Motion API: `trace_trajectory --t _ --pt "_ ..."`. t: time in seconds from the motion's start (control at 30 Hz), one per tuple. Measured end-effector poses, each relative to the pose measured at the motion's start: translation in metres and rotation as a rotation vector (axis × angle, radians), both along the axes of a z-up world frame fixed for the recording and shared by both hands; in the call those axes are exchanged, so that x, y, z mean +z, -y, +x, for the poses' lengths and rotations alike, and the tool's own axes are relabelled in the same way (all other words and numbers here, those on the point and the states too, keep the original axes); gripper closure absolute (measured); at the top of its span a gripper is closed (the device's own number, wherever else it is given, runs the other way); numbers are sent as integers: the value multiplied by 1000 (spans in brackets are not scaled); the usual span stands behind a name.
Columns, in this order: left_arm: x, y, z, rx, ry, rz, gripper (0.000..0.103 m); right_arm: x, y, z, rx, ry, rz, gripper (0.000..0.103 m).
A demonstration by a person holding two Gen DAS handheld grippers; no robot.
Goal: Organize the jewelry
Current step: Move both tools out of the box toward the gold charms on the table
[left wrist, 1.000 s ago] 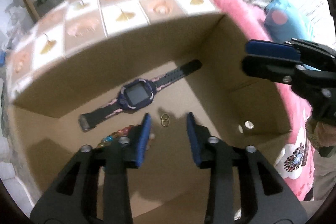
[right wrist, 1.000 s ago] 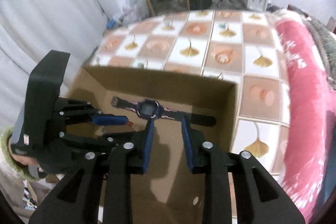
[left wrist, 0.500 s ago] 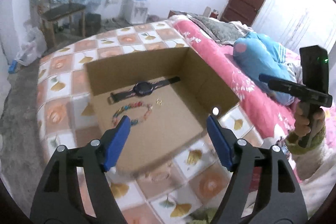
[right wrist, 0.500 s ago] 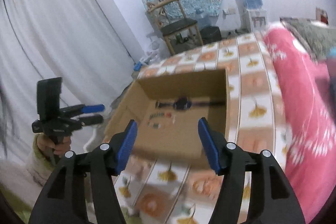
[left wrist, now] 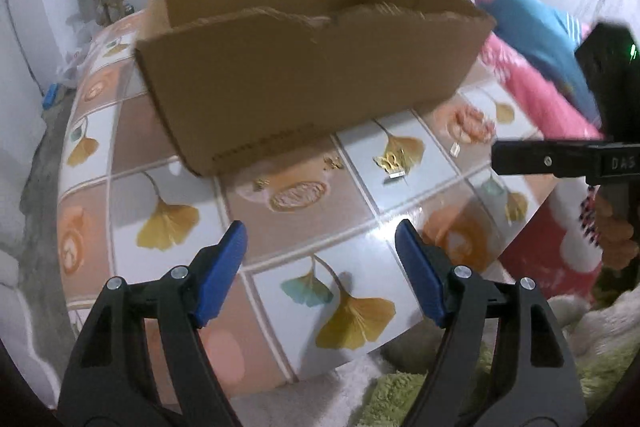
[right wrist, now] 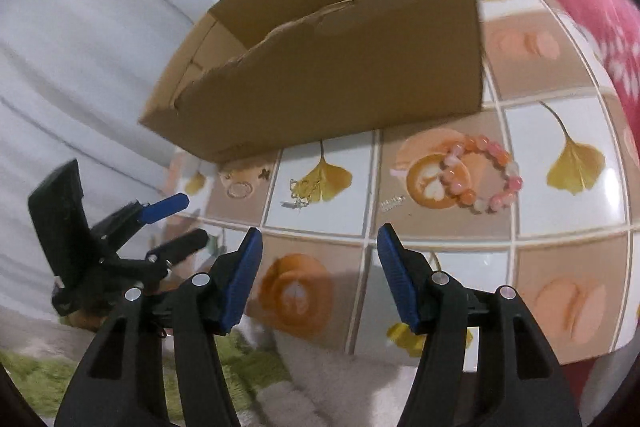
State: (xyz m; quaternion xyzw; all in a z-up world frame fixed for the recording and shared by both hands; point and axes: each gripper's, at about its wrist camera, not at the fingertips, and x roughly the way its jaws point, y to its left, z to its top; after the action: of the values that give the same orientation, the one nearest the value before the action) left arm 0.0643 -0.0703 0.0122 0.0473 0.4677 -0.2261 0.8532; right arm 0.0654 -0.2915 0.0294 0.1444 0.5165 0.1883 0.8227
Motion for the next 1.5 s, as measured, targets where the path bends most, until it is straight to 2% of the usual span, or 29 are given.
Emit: trace_trajectory --t 0.17,0.43,0.77,0.97,1.13,1.37,1.5 --pt "-3 11 -5 -38 52 48 30 3 -22 2 38 32 -61 44" --pt "-14 3 6 13 55 73 30 -12 -31 2 27 13 -61 44" --pt "-10 4 12 3 85 69 43 -15 -15 6 -11 9 -49 44" --pt "-5 16 11 -64 92 25 43 -15 -11 7 -14 15 -60 44" --pt "-6 36 9 -141 90 17 49 -15 -12 7 -15 33 -83 44" --pt "-13 65 9 -263 93 54 68 -20 -3 9 -20 34 -103 52" --pt "-17 71 13 -298 102 87 72 -22 7 12 -23 27 -97 53"
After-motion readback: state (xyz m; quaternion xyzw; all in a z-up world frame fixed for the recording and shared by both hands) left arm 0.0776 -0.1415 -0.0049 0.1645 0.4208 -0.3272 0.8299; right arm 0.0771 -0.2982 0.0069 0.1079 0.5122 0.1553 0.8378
